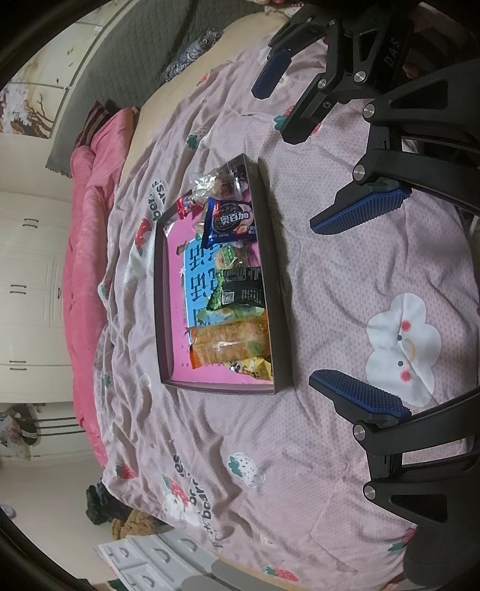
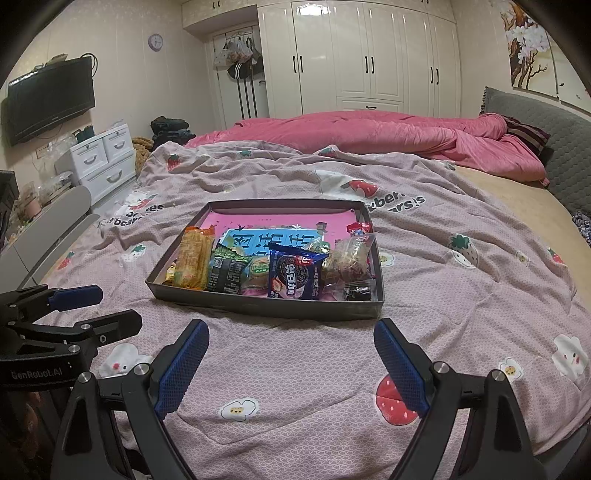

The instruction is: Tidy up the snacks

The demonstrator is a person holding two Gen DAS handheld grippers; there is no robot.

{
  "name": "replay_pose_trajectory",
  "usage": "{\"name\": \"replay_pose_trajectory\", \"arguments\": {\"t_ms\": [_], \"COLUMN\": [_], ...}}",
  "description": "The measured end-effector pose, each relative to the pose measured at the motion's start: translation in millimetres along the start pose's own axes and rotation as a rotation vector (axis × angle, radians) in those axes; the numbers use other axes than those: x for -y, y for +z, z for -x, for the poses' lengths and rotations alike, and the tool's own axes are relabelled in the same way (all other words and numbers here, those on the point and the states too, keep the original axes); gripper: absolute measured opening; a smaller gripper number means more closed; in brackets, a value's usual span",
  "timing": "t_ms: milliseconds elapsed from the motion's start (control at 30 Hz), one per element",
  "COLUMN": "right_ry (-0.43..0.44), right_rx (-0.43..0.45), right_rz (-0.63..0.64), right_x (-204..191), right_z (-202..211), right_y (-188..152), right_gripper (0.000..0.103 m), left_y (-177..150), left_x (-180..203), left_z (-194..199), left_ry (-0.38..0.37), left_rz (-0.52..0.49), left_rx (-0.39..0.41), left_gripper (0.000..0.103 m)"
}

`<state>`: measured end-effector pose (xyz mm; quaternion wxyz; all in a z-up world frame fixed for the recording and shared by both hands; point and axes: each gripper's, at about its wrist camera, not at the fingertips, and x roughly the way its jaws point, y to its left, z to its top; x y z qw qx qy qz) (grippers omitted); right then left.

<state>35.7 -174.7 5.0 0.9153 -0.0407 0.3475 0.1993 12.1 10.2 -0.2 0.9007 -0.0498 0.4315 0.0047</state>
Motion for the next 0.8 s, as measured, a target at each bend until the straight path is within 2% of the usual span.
{"name": "replay_pose_trajectory", "arguments": {"t_ms": [367, 633, 800], "right_ry": [0.001, 0.001, 0.006], "right_rx": [0.001, -0.002, -0.012], "right_rz": [0.0, -0.01, -0.034], "right_x": [0, 3, 13], "right_z": [0, -1, -10], "right_y": [0, 0, 1], "right_gripper": [0.091, 0.091, 0.091], "left_y": [0, 2, 9], "left_x": [2, 5, -1], "left_z": [-6, -7, -7], "left_ry": [-0.008, -0.026, -0.044], "left_rz": [-0.001, -0.009, 0.012], "left_rx": [-0.021, -0.011, 0.024], "left_gripper": [0.077, 0.077, 0.077]}}
